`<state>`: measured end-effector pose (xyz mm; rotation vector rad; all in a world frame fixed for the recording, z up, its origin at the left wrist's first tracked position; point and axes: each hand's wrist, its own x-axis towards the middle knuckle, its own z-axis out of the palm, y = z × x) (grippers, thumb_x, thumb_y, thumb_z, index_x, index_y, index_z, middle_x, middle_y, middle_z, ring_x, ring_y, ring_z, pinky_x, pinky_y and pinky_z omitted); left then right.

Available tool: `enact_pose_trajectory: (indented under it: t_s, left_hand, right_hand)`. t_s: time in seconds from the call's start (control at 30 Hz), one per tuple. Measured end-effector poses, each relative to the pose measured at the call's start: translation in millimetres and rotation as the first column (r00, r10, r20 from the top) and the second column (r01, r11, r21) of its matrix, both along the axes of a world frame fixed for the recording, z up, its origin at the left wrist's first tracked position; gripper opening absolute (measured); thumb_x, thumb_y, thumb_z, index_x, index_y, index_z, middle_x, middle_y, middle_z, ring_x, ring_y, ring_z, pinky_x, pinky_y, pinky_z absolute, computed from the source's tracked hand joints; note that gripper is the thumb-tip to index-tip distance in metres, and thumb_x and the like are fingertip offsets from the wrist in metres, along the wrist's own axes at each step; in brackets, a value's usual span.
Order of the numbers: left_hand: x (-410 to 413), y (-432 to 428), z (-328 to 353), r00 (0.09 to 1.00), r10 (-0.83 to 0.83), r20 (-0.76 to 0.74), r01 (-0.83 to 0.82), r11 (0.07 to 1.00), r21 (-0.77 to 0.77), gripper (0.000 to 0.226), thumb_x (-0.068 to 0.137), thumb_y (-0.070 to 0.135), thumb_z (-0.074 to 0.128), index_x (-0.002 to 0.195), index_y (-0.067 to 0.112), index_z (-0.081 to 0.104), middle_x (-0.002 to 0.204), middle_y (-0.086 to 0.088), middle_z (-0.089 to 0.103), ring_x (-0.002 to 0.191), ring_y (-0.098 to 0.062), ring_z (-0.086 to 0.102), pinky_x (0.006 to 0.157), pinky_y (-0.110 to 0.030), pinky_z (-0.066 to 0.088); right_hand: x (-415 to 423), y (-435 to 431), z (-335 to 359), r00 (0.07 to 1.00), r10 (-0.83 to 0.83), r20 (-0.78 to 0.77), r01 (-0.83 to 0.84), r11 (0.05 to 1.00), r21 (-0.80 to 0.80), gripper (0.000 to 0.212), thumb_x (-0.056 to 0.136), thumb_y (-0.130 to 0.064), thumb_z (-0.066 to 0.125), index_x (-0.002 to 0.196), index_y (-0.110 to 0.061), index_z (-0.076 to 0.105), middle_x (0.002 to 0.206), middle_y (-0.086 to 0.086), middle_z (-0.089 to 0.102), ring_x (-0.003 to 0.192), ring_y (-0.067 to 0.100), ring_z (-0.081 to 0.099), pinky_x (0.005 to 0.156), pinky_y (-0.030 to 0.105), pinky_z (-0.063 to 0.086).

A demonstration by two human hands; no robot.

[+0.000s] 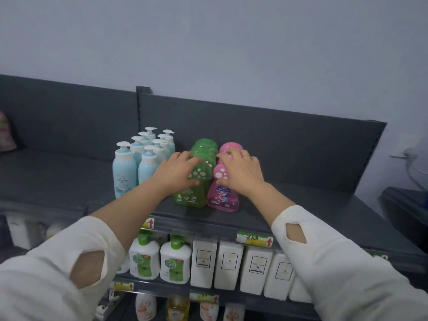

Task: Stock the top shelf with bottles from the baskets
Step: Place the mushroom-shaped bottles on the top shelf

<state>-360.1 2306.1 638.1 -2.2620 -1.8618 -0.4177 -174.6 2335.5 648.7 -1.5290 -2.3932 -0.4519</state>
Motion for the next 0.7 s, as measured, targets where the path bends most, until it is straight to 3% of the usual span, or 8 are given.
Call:
enact_pose_trajectory:
  t_s: [0.17, 0.27, 0.5, 0.7]
  left_hand:
    - [14, -12, -3, 0.993, 0.102, -0.064, -0.106, 0.991, -0.078, 0.069, 0.087, 0.033, 0.061, 0.145, 0.036, 0.023, 0.150, -0.004, 0.024, 0.134, -0.027, 0.030, 0.100, -0.041, 0.040]
    - [24, -15, -3, 0.986, 0.155, -0.069, -0.160, 0.984, -0.074, 0.070, 0.088, 0.030, 0.060, 0.146, 0.035, 0.020, 0.150, -0.006, 0.024, 0.135, -0.028, 0.030, 0.099, -0.042, 0.040]
    - [28, -2, -4, 0.974, 0.179, -0.138, -0.188, 0.981, -0.056, 0.075, 0.087, 0.026, 0.062, 0.147, 0.033, 0.017, 0.150, -0.007, 0.022, 0.135, -0.029, 0.028, 0.099, -0.041, 0.041]
    - [31, 15, -8, 0.971, 0.170, -0.168, -0.176, 0.984, -0.018, 0.069, 0.083, 0.021, 0.067, 0.139, 0.030, 0.029, 0.142, -0.008, 0.030, 0.129, -0.031, 0.034, 0.095, -0.043, 0.043]
  right_hand:
    - [16, 4, -14, 0.999, 0.039, 0.015, -0.038, 0.996, -0.081, 0.058, 0.088, -0.015, 0.061, 0.139, -0.024, 0.034, 0.134, 0.010, 0.040, 0.122, 0.036, 0.042, 0.083, 0.046, 0.047]
    - [18, 9, -17, 0.996, 0.089, 0.007, -0.088, 0.994, -0.061, 0.062, 0.087, -0.007, 0.059, 0.141, -0.023, 0.033, 0.133, 0.011, 0.041, 0.121, 0.036, 0.043, 0.080, 0.045, 0.049]
    - [28, 23, -18, 0.986, 0.143, 0.086, -0.139, 0.989, -0.040, 0.062, 0.089, -0.009, 0.059, 0.142, -0.019, 0.030, 0.131, 0.014, 0.042, 0.116, 0.036, 0.045, 0.076, 0.043, 0.050]
    - [32, 30, -14, 0.977, 0.182, 0.114, -0.176, 0.982, -0.062, 0.062, 0.091, -0.016, 0.058, 0.146, -0.020, 0.029, 0.134, 0.013, 0.042, 0.114, 0.036, 0.048, 0.081, 0.042, 0.049]
